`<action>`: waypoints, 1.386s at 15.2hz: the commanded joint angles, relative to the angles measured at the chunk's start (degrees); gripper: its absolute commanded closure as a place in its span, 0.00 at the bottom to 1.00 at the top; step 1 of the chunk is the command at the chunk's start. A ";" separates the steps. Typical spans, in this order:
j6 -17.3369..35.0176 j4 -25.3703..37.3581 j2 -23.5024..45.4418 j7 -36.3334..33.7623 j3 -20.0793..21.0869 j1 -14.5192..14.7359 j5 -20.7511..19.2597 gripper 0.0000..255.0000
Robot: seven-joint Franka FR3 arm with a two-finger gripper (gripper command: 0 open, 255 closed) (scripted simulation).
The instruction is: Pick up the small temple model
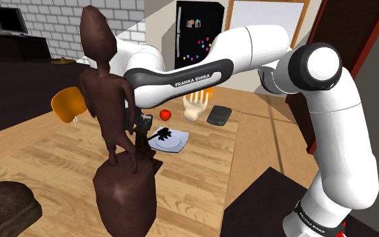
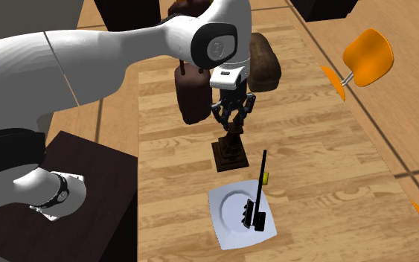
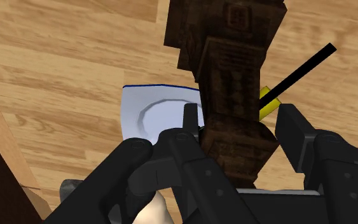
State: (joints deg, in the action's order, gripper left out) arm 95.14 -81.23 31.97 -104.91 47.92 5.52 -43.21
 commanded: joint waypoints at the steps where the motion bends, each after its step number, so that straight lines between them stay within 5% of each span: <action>1: 0.03 -0.02 0.04 0.00 -0.01 0.01 -0.01 1.00; 21: -9.87 11.27 -0.56 4.64 0.26 3.24 0.79 1.00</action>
State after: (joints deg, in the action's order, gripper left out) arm 85.86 -70.65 31.60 -100.72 48.15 8.73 -42.47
